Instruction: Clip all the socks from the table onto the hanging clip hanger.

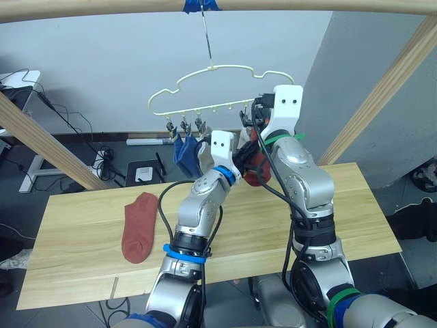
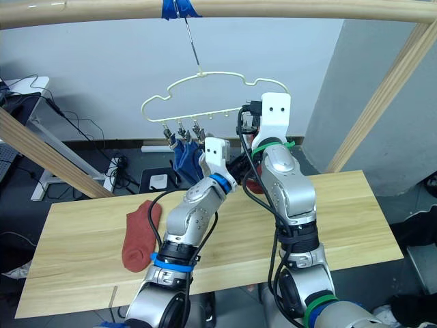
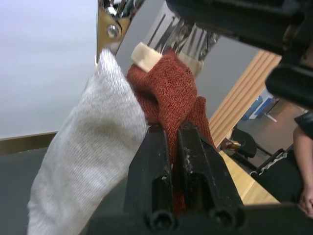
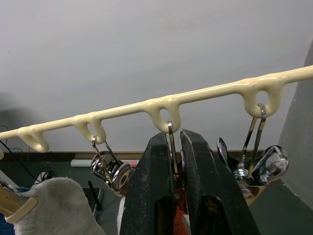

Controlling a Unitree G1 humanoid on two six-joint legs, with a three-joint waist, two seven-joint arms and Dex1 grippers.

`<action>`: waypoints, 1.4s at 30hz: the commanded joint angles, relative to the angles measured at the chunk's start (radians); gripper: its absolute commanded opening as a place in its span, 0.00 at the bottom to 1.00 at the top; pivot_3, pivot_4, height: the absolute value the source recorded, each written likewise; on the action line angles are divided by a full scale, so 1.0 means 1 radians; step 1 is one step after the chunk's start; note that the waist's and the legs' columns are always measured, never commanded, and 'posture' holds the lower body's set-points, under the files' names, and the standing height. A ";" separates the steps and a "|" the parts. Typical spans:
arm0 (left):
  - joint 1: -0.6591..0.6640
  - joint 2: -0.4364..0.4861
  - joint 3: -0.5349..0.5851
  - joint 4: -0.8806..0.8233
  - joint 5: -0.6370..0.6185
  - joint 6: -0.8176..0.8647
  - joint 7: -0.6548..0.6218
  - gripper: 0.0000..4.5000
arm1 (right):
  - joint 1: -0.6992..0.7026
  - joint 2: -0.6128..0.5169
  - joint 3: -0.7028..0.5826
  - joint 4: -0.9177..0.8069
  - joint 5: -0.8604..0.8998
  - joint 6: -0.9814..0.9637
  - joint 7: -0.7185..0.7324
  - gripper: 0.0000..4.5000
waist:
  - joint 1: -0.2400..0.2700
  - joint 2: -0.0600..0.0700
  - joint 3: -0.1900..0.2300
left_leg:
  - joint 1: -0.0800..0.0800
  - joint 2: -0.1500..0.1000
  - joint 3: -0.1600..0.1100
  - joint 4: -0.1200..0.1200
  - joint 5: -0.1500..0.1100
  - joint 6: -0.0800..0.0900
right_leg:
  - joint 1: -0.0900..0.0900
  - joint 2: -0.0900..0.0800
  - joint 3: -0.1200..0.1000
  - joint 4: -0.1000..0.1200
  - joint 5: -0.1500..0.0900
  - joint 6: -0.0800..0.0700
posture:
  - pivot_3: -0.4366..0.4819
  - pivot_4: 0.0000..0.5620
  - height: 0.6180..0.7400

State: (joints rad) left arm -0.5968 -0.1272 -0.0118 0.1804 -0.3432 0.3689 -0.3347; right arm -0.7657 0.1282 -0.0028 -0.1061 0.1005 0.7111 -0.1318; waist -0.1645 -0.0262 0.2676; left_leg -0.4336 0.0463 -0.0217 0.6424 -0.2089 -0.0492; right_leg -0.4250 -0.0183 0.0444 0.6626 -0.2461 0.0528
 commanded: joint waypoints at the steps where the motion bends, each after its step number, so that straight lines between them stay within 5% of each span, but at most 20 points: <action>1: -0.024 -0.018 0.000 -0.012 -0.012 -0.017 0.003 0.01 | -0.019 0.013 0.004 -0.058 0.008 -0.012 0.003 0.00 | 0.000 0.000 0.000 | 0.000 0.000 0.000 0.000 0.000 0.000 | 0.000 0.000 0.000 0.000 0.000 0.000 | 0.19 0.44 1.00; 7: -0.022 -0.014 -0.009 0.003 0.002 -0.020 -0.002 0.00 | -0.008 0.024 -0.006 -0.095 0.028 -0.008 0.006 0.47 | 0.000 0.000 0.000 | 0.000 0.000 0.000 0.000 0.000 0.000 | 0.000 0.000 0.000 0.000 0.000 0.000 | 0.19 0.44 1.00; 9: -0.016 -0.005 -0.011 0.007 0.019 -0.029 0.006 0.13 | 0.002 0.019 -0.004 -0.129 0.040 0.012 0.018 0.63 | 0.000 0.000 0.000 | 0.000 0.000 0.000 0.000 0.000 0.000 | 0.000 0.000 0.000 0.000 0.000 0.000 | 0.19 0.44 1.00; 18: 0.045 0.081 -0.084 -0.062 0.072 -0.033 -0.073 0.70 | 0.111 -0.051 0.044 -0.391 0.127 0.207 0.124 0.63 | -0.002 0.000 0.000 | 0.000 0.000 0.000 -0.002 0.000 0.000 | 0.000 0.000 0.000 -0.001 0.000 0.000 | 0.18 0.45 1.00; 26: 0.139 0.273 -0.164 -0.239 0.083 -0.037 -0.253 0.70 | 0.180 -0.239 0.102 -0.547 0.121 0.180 0.240 0.63 | -0.008 0.000 0.000 | 0.001 0.000 0.000 -0.002 0.000 0.000 | 0.000 0.000 0.000 -0.001 0.000 0.000 | 0.18 0.45 1.00; 34: 0.173 0.451 -0.112 -0.412 -0.041 0.071 -0.415 0.70 | 0.202 -0.252 0.064 -0.468 0.051 0.131 0.169 0.63 | -0.005 0.000 0.000 | 0.001 0.001 0.000 -0.002 0.000 0.000 | 0.000 0.000 0.000 -0.001 0.000 0.000 | 0.21 0.45 1.00; 39: 0.153 0.512 -0.078 -0.432 -0.067 0.099 -0.441 0.70 | 0.188 -0.227 0.039 -0.411 0.032 0.130 0.132 0.36 | -0.003 0.000 0.000 | 0.001 0.001 0.000 -0.002 0.000 0.000 | 0.000 0.000 0.000 -0.001 0.000 0.000 | 0.22 0.44 1.00; 42: 0.142 0.543 -0.069 -0.440 -0.082 0.109 -0.462 0.70 | 0.187 -0.212 0.046 -0.385 0.022 0.128 0.122 0.36 | -0.002 0.000 0.000 | 0.001 0.001 0.000 -0.002 0.000 0.000 | 0.000 0.000 0.000 -0.001 0.000 0.000 | 0.23 0.44 1.00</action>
State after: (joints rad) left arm -0.4360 0.4048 -0.1000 -0.2056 -0.3984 0.4789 -0.7790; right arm -0.5630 -0.0914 0.0494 -0.4723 0.1345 0.8607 -0.0014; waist -0.1667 -0.0261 0.2677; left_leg -0.4330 0.0468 -0.0217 0.6401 -0.2089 -0.0493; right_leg -0.4255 -0.0185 0.0447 0.6612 -0.2464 0.0528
